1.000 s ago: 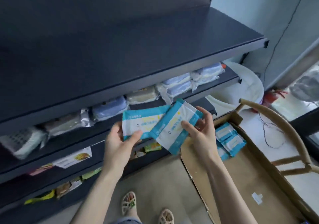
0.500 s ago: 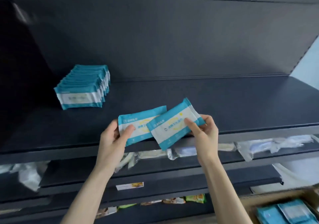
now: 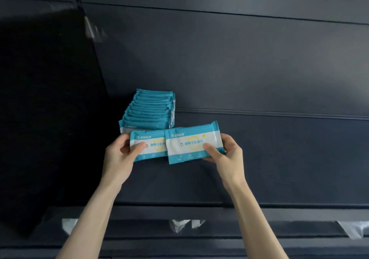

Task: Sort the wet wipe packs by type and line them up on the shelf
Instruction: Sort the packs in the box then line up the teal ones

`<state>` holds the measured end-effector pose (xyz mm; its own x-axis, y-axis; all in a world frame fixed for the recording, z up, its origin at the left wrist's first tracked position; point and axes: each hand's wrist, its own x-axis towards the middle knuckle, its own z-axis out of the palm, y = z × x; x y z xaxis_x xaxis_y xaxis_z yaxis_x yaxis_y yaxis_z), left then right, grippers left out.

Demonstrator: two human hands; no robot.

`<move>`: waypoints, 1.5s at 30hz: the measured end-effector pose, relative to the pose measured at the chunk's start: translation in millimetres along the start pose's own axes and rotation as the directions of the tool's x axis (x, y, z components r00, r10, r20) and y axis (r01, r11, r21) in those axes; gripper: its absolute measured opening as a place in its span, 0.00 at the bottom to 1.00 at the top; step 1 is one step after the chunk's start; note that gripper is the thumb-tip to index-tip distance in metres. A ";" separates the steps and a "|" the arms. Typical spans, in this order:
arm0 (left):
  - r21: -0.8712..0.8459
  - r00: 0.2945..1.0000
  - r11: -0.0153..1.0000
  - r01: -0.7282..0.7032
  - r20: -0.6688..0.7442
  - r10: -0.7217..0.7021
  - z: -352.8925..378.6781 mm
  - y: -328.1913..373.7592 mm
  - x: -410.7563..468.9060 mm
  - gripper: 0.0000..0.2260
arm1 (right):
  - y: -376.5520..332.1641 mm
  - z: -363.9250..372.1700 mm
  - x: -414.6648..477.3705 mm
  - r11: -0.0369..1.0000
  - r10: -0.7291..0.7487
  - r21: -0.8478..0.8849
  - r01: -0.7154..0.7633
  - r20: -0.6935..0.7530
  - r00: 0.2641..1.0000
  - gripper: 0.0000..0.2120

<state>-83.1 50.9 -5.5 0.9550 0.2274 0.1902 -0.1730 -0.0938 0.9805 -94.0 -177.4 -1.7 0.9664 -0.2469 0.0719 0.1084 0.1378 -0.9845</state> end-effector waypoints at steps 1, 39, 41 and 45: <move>0.017 1.000 1.000 -0.006 -0.023 0.007 -4.9 -2.8 4.9 0.09 | 2.5 4.6 3.8 1.000 0.006 -0.016 -0.006 0.015 1.000 0.10; 0.348 0.992 0.929 -0.130 0.034 0.126 -51.9 -39.5 54.0 0.29 | 34.2 114.6 3.7 0.671 -0.283 -0.683 0.289 0.124 0.951 0.36; 0.340 0.989 0.930 -0.142 0.094 0.117 -52.2 -41.0 55.0 0.27 | 32.1 114.0 5.1 0.623 -0.261 -0.718 0.309 0.181 0.948 0.39; 0.368 0.984 0.914 -0.170 0.121 0.134 -49.7 -39.1 55.5 0.16 | 30.7 112.9 12.3 0.510 -0.238 -0.792 0.335 0.244 0.940 0.36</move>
<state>-35.2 115.3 -30.8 0.9453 0.0934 0.3124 -0.2320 -0.4807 0.8457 -52.5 -68.0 -13.0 0.9397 -0.0306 0.3406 0.1940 -0.7725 -0.6046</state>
